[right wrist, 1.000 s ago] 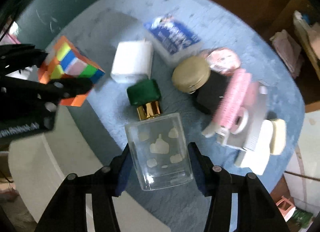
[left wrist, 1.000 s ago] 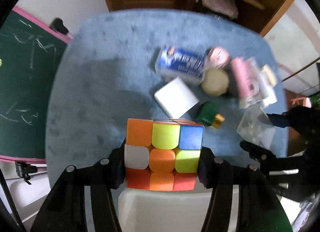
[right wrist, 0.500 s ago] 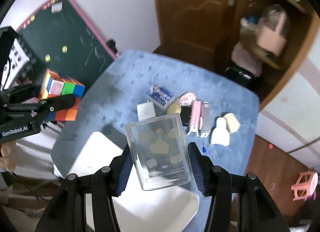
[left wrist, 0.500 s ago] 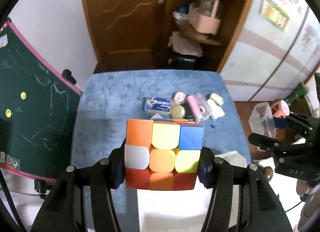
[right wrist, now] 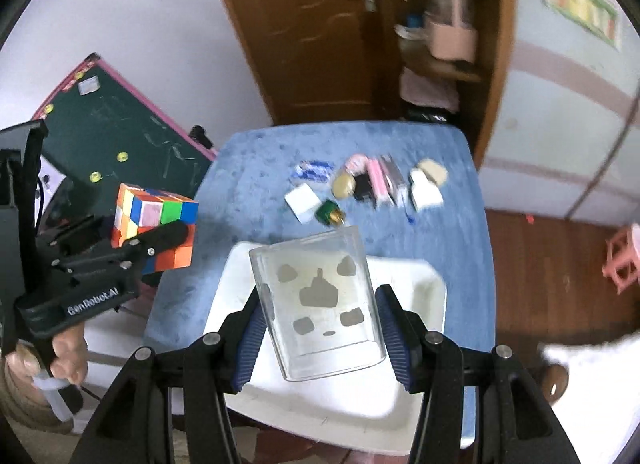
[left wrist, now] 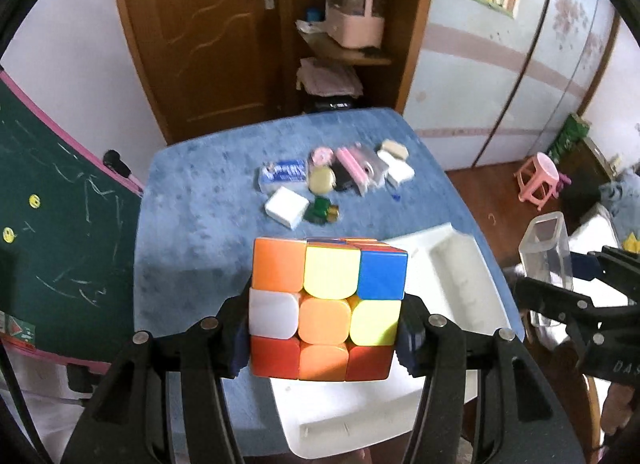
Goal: Organize rigid objects
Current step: 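Carry the cube and clear box into the white tray and release both, then grasp the white square block with the left tool while the right tool grasps the green bottle, then lower the white block and green bottle into the tray and open both tools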
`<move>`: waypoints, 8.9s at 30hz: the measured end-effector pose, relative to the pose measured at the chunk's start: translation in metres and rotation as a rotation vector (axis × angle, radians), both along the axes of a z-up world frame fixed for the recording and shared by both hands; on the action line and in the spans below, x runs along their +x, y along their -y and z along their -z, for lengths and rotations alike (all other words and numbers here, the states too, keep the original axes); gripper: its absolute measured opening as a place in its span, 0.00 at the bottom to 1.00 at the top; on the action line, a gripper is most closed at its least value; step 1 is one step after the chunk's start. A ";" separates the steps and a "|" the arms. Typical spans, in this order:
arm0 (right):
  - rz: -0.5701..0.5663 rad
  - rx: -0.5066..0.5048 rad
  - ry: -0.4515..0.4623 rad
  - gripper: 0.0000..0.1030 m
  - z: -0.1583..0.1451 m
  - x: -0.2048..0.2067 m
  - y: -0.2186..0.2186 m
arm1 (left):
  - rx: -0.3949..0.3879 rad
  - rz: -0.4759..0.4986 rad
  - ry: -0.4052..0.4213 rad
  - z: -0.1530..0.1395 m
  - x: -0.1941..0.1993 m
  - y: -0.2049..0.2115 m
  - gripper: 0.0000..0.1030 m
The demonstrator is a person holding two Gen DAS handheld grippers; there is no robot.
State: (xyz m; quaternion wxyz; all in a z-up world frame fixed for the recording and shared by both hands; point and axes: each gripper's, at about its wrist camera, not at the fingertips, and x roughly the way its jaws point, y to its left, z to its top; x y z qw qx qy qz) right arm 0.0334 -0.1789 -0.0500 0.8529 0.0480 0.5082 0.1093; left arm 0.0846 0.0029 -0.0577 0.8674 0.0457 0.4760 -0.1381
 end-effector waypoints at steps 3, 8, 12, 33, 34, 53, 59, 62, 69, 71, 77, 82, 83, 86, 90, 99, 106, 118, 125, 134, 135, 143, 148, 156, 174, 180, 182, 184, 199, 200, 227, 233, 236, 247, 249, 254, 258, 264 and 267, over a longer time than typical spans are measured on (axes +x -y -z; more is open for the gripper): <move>0.056 -0.007 -0.036 0.53 0.020 -0.014 -0.003 | 0.029 -0.002 -0.016 0.021 -0.003 0.004 0.58; 0.109 -0.038 -0.084 0.53 0.051 -0.027 -0.007 | 0.074 -0.014 -0.034 0.059 -0.008 0.008 0.58; 0.128 -0.036 -0.130 0.53 0.078 -0.034 -0.011 | 0.091 0.003 -0.082 0.096 -0.016 0.007 0.58; 0.194 -0.058 -0.332 0.53 0.195 -0.027 -0.026 | 0.146 0.104 -0.183 0.173 -0.040 0.017 0.58; 0.195 -0.060 -0.337 0.53 0.197 -0.025 -0.026 | 0.151 0.113 -0.188 0.174 -0.040 0.017 0.59; 0.187 -0.077 -0.344 0.64 0.189 -0.014 -0.036 | 0.138 0.135 -0.154 0.138 -0.046 0.012 0.78; 0.203 -0.081 -0.284 0.64 0.154 -0.020 -0.031 | 0.119 0.137 -0.070 0.101 -0.049 0.009 0.78; 0.215 -0.093 -0.246 0.64 0.131 -0.023 -0.025 | 0.101 0.125 -0.017 0.079 -0.049 0.005 0.78; 0.244 -0.094 -0.169 0.64 0.085 -0.031 -0.017 | 0.059 0.084 0.077 0.038 -0.042 -0.010 0.78; 0.254 -0.098 -0.146 0.64 0.072 -0.033 -0.014 | 0.050 0.076 0.098 0.028 -0.039 -0.014 0.78; 0.285 -0.087 -0.092 0.64 0.040 -0.033 -0.008 | 0.020 0.063 0.154 -0.003 -0.024 -0.023 0.78; 0.310 -0.066 -0.052 0.64 0.014 -0.030 -0.003 | 0.040 0.063 0.225 -0.029 -0.013 -0.024 0.78; 0.316 -0.071 -0.036 0.64 0.007 -0.029 -0.002 | 0.048 0.061 0.244 -0.036 -0.008 -0.024 0.78; 0.321 -0.080 0.006 0.64 -0.015 -0.023 0.000 | 0.044 0.059 0.268 -0.052 0.004 -0.025 0.78; 0.322 -0.075 0.052 0.69 -0.042 -0.008 0.005 | 0.019 0.043 0.272 -0.071 0.027 -0.028 0.78; 0.287 -0.083 0.123 0.76 -0.077 0.051 0.004 | 0.047 0.004 0.290 -0.080 0.088 -0.016 0.80; 0.235 -0.048 0.014 0.76 -0.027 0.134 -0.006 | 0.124 0.042 0.140 -0.014 0.161 -0.004 0.80; 0.321 0.079 -0.360 0.76 0.157 0.220 0.005 | 0.263 0.198 -0.225 0.158 0.228 0.010 0.79; 0.356 0.145 -0.475 0.76 0.205 0.242 0.005 | 0.270 0.256 -0.291 0.197 0.233 0.023 0.80; 0.376 0.210 -0.570 0.76 0.240 0.256 -0.015 | 0.229 0.289 -0.321 0.213 0.242 0.023 0.80; 0.380 0.216 -0.578 0.76 0.243 0.257 -0.018 | 0.234 0.292 -0.322 0.215 0.243 0.023 0.80; 0.387 0.214 -0.610 0.76 0.257 0.267 -0.033 | 0.213 0.289 -0.334 0.230 0.242 0.021 0.80; 0.402 0.180 -0.622 0.75 0.264 0.274 -0.043 | 0.163 0.263 -0.337 0.236 0.235 0.015 0.77; 0.388 0.131 -0.619 0.42 0.262 0.283 -0.060 | 0.128 0.224 -0.307 0.240 0.229 0.014 0.61; 0.394 0.261 -0.499 0.42 0.192 0.240 -0.016 | 0.126 0.135 -0.183 0.138 0.193 -0.013 0.57; 0.361 0.282 -0.361 0.42 0.127 0.212 -0.005 | 0.062 0.141 -0.088 0.069 0.154 -0.011 0.57; 0.341 0.270 -0.300 0.42 0.102 0.198 -0.004 | 0.037 0.139 -0.056 0.045 0.137 -0.010 0.57; 0.322 0.255 -0.244 0.42 0.075 0.179 -0.001 | 0.019 0.131 -0.033 0.025 0.126 -0.011 0.57; 0.253 0.074 0.026 0.42 -0.023 0.043 -0.002 | -0.155 0.100 0.068 -0.047 0.036 -0.016 0.58; 0.257 0.052 0.038 0.42 -0.024 0.034 -0.001 | -0.157 0.104 0.063 -0.043 0.032 -0.014 0.58; 0.335 -0.133 -0.228 0.42 0.139 -0.076 0.018 | 0.102 0.211 -0.243 0.148 -0.010 0.055 0.58; 0.314 -0.139 -0.240 0.42 0.154 -0.070 0.012 | 0.134 0.215 -0.273 0.169 -0.007 0.063 0.58; 0.313 -0.146 -0.261 0.42 0.167 -0.064 0.012 | 0.142 0.210 -0.287 0.177 -0.003 0.066 0.58; 0.287 -0.203 -0.345 0.42 0.206 -0.049 0.008 | 0.212 0.221 -0.321 0.205 -0.001 0.077 0.58; 0.282 -0.211 -0.355 0.42 0.209 -0.049 0.006 | 0.215 0.227 -0.318 0.205 -0.001 0.078 0.58; 0.266 -0.224 -0.375 0.43 0.213 -0.049 0.003 | 0.195 0.226 -0.350 0.204 0.000 0.075 0.58; 0.264 -0.238 -0.357 0.54 0.209 -0.050 0.000 | 0.161 0.209 -0.362 0.198 0.003 0.069 0.62; 0.253 -0.232 -0.336 0.57 0.197 -0.054 -0.004 | 0.113 0.201 -0.319 0.168 0.006 0.059 0.70; 0.250 -0.223 -0.331 0.57 0.192 -0.054 -0.006 | 0.084 0.200 -0.298 0.152 0.004 0.053 0.70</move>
